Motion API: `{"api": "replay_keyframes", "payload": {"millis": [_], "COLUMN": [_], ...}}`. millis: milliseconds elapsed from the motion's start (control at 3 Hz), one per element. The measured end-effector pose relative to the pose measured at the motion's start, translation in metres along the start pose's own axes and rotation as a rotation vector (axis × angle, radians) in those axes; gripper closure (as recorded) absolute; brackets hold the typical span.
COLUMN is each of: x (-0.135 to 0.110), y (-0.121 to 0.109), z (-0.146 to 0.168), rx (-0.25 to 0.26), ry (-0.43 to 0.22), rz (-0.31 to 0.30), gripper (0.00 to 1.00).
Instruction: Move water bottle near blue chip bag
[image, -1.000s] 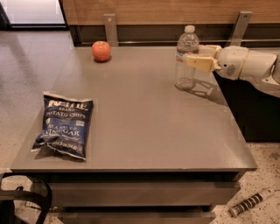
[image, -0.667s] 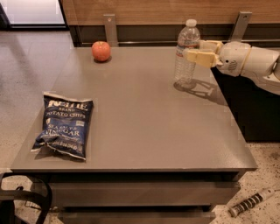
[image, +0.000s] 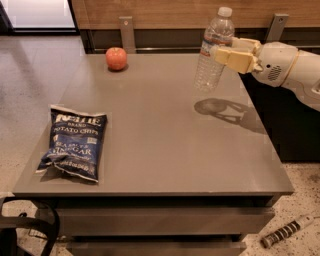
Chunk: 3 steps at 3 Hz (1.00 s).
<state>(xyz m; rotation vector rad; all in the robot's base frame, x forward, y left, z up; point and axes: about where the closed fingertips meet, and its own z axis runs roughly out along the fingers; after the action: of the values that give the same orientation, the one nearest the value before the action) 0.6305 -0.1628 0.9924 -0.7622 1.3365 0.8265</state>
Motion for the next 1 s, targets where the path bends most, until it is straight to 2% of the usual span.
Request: {"api": "replay_keyframes", "payload": {"millis": [333,1000], "x": [-0.005,0.015], "y": [0.04,0.128], "z": [0.001,0.017], "rx": [-0.008,-0.029], "ry": [-0.01,0.025], "rz": [0.003,0.0], "gripper": [1.0,1.0]}}
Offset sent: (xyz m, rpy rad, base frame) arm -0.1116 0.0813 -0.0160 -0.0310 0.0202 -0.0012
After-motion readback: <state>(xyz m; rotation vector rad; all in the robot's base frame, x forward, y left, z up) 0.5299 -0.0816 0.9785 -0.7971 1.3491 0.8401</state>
